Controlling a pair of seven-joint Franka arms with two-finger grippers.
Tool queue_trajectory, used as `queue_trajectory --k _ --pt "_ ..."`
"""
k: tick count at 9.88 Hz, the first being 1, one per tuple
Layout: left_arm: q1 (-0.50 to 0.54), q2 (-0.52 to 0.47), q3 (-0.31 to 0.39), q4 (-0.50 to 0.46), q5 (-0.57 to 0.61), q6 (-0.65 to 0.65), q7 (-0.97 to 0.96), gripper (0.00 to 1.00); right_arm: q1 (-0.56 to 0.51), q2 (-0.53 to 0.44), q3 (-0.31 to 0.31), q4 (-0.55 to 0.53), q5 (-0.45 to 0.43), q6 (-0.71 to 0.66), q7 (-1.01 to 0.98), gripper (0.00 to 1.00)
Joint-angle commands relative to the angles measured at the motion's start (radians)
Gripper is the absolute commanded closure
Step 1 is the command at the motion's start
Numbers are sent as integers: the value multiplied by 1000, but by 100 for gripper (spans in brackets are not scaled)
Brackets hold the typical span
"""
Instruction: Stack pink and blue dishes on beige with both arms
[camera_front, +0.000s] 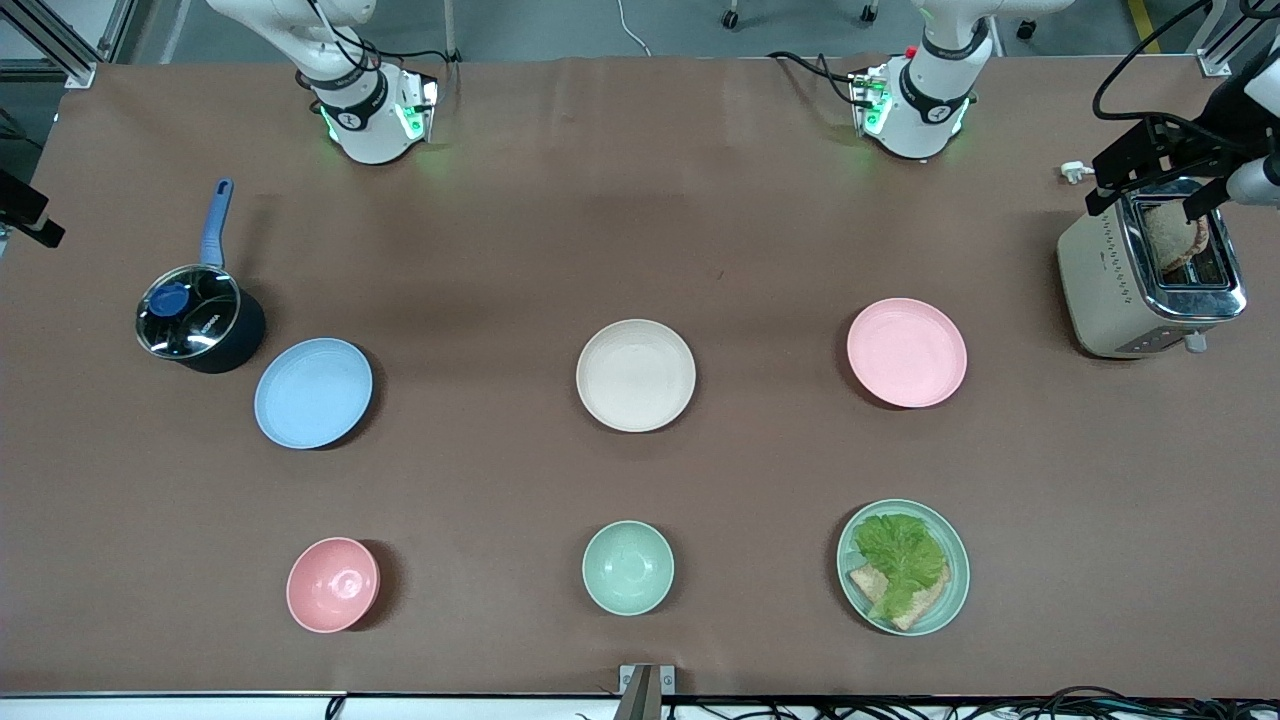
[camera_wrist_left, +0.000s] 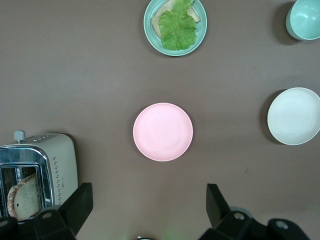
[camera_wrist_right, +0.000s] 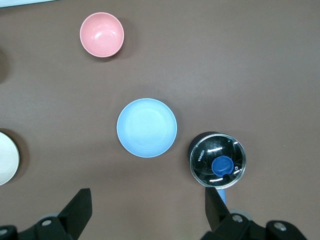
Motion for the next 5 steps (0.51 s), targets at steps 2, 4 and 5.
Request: queue_trajectory --k 2,4,5 --pt "-18 -3 10 -33 21 3 -4 0 -8 -2 0 0 10 -6 -11 0" --pt "-16 8 10 -33 16 0 -10 0 -8 -1 0 0 12 -6 -11 0" --pt "-13 11 24 -36 15 0 7 0 -8 1 0 -1 10 -4 -13 0"
